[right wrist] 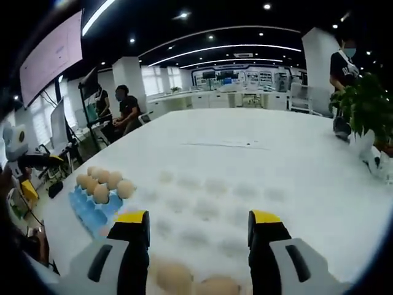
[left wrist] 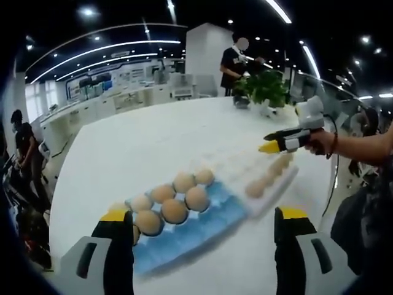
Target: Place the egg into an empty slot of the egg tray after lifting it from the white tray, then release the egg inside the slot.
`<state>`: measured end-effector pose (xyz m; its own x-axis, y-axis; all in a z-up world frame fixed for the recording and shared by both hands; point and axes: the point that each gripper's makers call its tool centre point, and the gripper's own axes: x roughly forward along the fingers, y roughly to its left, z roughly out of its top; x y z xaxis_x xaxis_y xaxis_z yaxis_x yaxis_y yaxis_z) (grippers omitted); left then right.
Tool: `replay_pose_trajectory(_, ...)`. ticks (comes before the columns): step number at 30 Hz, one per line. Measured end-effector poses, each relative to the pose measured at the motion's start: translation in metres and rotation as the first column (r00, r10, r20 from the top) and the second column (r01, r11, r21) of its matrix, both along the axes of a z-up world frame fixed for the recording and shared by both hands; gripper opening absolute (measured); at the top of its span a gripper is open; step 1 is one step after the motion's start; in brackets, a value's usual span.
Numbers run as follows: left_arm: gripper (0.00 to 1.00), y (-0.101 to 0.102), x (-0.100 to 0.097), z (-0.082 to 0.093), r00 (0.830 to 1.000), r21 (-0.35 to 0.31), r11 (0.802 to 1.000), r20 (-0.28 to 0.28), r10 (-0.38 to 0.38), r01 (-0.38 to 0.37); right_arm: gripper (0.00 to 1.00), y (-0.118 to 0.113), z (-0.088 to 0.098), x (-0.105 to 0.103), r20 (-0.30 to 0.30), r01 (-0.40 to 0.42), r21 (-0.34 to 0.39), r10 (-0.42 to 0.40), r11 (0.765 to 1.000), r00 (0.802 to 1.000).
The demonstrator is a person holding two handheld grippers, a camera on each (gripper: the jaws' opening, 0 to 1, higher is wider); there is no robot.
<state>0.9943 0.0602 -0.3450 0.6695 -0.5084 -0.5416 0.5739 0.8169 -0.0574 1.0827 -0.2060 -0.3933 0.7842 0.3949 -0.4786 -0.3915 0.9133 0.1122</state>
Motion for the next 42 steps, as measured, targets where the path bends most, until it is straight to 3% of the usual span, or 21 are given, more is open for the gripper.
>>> replay_pose_trajectory(10,0.97,-0.004,-0.001,0.000,1.000,0.012,1.000,-0.004,-0.002,0.002,0.66,-0.036,-0.005,-0.004,-0.022,0.070,-0.021,-0.070,0.997,0.997)
replay_pose_trajectory(21,0.97,-0.003,0.000,0.003,1.000,0.017,1.000,-0.002,0.013,-0.013,0.64,-0.052,-0.010,-0.005,-0.034,0.091,-0.005,-0.091,0.996,0.995)
replay_pose_trajectory(30,0.97,-0.002,0.000,0.006,0.999,0.017,0.999,-0.001,0.034,-0.034,0.49,-0.066,-0.022,-0.004,-0.039,0.120,-0.019,-0.121,0.993,0.992)
replay_pose_trajectory(39,0.97,-0.003,0.000,0.006,0.999,0.005,0.999,-0.005,0.041,-0.041,0.44,-0.073,-0.037,-0.006,-0.071,0.129,-0.046,-0.132,0.991,0.989)
replay_pose_trajectory(42,0.97,-0.004,0.001,0.006,0.999,0.006,0.999,-0.006,0.042,-0.042,0.38,-0.078,-0.038,-0.006,-0.063,0.135,-0.063,-0.139,0.989,0.988)
